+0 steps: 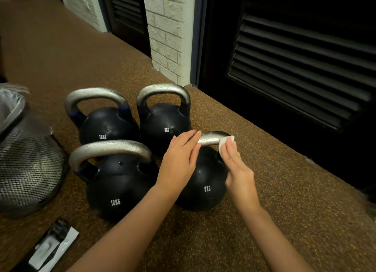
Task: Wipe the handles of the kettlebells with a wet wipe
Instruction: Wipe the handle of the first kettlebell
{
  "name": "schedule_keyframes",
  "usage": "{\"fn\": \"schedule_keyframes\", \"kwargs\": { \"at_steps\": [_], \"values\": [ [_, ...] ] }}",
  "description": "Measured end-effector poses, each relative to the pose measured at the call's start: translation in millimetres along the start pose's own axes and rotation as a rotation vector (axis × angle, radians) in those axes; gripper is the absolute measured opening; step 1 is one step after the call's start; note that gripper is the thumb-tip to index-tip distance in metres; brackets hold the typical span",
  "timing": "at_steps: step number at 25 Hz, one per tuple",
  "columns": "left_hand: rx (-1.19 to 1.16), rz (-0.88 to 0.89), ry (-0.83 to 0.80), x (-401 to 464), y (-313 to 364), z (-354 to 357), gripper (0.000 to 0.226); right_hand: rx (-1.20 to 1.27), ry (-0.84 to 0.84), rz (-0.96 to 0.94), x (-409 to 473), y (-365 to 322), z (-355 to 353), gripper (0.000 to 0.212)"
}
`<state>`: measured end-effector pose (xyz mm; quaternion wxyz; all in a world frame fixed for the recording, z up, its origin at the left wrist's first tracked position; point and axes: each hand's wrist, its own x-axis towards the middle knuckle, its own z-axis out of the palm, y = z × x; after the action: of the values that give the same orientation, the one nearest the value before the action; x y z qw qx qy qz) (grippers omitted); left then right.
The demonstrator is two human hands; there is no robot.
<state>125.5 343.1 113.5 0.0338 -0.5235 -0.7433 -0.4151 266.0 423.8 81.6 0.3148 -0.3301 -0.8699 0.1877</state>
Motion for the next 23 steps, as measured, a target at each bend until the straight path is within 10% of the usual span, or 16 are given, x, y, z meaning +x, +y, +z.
{"fn": "schedule_keyframes", "kwargs": {
  "at_steps": [16,23],
  "values": [
    [-0.002,-0.029,-0.001,0.1,-0.4,1.0,0.033,0.154,0.046,0.105,44.2,-18.1,-15.3,0.054],
    [0.013,-0.024,-0.012,-0.2,-0.4,-0.2,0.034,0.004,-0.435,0.285,101.8,-28.7,-43.5,0.044]
  ]
}}
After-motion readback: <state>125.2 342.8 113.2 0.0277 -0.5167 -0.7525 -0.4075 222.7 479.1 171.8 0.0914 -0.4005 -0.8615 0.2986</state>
